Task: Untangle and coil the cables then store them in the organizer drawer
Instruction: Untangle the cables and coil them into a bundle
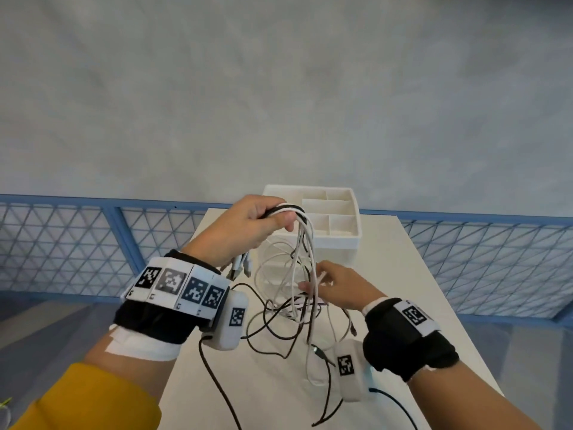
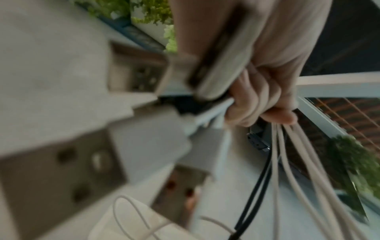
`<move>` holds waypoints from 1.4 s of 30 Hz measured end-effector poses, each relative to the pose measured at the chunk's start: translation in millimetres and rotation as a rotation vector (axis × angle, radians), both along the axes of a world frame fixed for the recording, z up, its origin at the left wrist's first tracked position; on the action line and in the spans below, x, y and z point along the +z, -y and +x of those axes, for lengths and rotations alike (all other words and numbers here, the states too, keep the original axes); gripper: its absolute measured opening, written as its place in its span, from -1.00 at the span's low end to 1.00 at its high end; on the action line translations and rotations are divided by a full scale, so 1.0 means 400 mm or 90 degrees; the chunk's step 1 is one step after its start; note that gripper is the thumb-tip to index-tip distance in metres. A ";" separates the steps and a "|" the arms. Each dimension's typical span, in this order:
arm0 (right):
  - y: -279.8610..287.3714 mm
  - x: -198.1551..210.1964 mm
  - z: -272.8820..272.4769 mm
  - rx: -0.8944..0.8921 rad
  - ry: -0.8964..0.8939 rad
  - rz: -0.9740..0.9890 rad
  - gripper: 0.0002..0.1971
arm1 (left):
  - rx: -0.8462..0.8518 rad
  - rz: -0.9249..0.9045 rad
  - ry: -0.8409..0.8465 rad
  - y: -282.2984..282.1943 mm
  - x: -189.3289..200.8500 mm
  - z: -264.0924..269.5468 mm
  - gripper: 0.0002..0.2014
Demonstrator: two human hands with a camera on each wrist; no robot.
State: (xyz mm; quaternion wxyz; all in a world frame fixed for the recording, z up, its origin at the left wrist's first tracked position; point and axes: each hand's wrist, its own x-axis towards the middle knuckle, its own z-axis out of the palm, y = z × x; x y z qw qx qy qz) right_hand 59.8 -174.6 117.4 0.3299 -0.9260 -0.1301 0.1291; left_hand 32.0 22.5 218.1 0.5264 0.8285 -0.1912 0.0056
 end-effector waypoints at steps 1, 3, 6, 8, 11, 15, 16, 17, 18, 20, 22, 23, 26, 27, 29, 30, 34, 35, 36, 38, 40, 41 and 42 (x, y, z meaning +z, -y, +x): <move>0.010 0.002 -0.005 0.005 -0.038 0.005 -0.59 | 0.017 -0.017 -0.001 -0.004 -0.002 0.001 -0.77; 0.039 0.011 -0.026 0.024 -0.131 0.096 -0.65 | 0.052 -0.038 0.001 -0.020 -0.006 0.005 -0.76; 0.089 0.004 -0.049 0.055 -0.258 0.279 -0.73 | 0.100 -0.041 0.002 -0.041 -0.015 0.013 -0.74; 0.102 -0.011 -0.054 0.043 -0.263 0.398 -0.77 | 0.109 -0.031 -0.001 -0.039 -0.022 0.015 -0.74; 0.096 -0.011 -0.051 -0.032 -0.162 0.449 -0.83 | 0.098 -0.024 -0.017 -0.025 -0.034 0.014 -0.76; 0.056 0.036 -0.046 0.036 0.098 0.201 -0.83 | 0.019 0.030 0.002 0.025 -0.022 -0.008 -0.79; 0.037 0.043 -0.043 0.074 0.130 0.124 -0.83 | -0.014 0.040 0.015 0.048 -0.012 -0.019 -0.78; 0.017 0.043 -0.038 0.110 0.143 0.048 -0.83 | -0.044 0.046 0.025 0.071 -0.002 -0.030 -0.77; -0.003 0.040 -0.033 0.139 0.147 -0.045 -0.84 | -0.070 0.050 0.035 0.093 0.007 -0.039 -0.77; -0.040 0.039 -0.028 0.162 0.163 -0.242 -0.82 | -0.098 0.047 0.057 0.118 0.017 -0.051 -0.76; -0.049 0.042 -0.023 0.112 0.202 -0.328 -0.78 | -0.093 0.007 0.056 0.111 0.014 -0.054 -0.77; -0.046 0.039 -0.019 0.077 0.221 -0.332 -0.77 | -0.082 -0.019 0.048 0.098 0.010 -0.052 -0.78; -0.013 0.034 -0.016 -0.001 0.234 -0.183 -0.83 | -0.027 -0.061 0.022 0.044 -0.003 -0.030 -0.80; 0.004 0.038 -0.015 0.007 0.226 -0.079 -0.81 | -0.010 -0.066 0.013 0.025 -0.006 -0.020 -0.80; 0.025 0.069 -0.019 0.065 0.186 0.158 -0.59 | -0.002 -0.066 0.004 0.003 -0.007 -0.009 -0.80; 0.023 0.088 -0.025 0.110 0.132 0.268 -0.43 | -0.010 -0.055 0.008 0.001 -0.009 -0.007 -0.81; -0.046 0.090 -0.033 0.221 0.014 0.394 -0.37 | -0.033 -0.032 0.028 0.043 -0.005 -0.020 -0.83; -0.061 0.076 -0.030 0.181 0.040 0.406 -0.53 | -0.017 -0.045 0.032 0.045 -0.006 -0.017 -0.83; -0.067 0.059 -0.025 0.136 0.076 0.409 -0.66 | 0.007 -0.057 0.039 0.041 -0.010 -0.014 -0.81; -0.055 0.024 -0.008 0.068 0.158 0.369 -0.71 | 0.062 -0.108 0.048 0.018 -0.023 -0.006 -0.77; -0.030 -0.001 -0.001 0.033 0.217 0.340 -0.52 | 0.098 -0.179 0.037 -0.005 -0.033 0.000 -0.75; -0.021 -0.007 -0.003 0.034 0.226 0.334 -0.47 | 0.102 -0.194 0.036 -0.012 -0.034 0.001 -0.75; -0.014 -0.005 -0.007 0.054 0.233 0.325 -0.46 | 0.102 -0.196 0.037 -0.019 -0.035 0.005 -0.75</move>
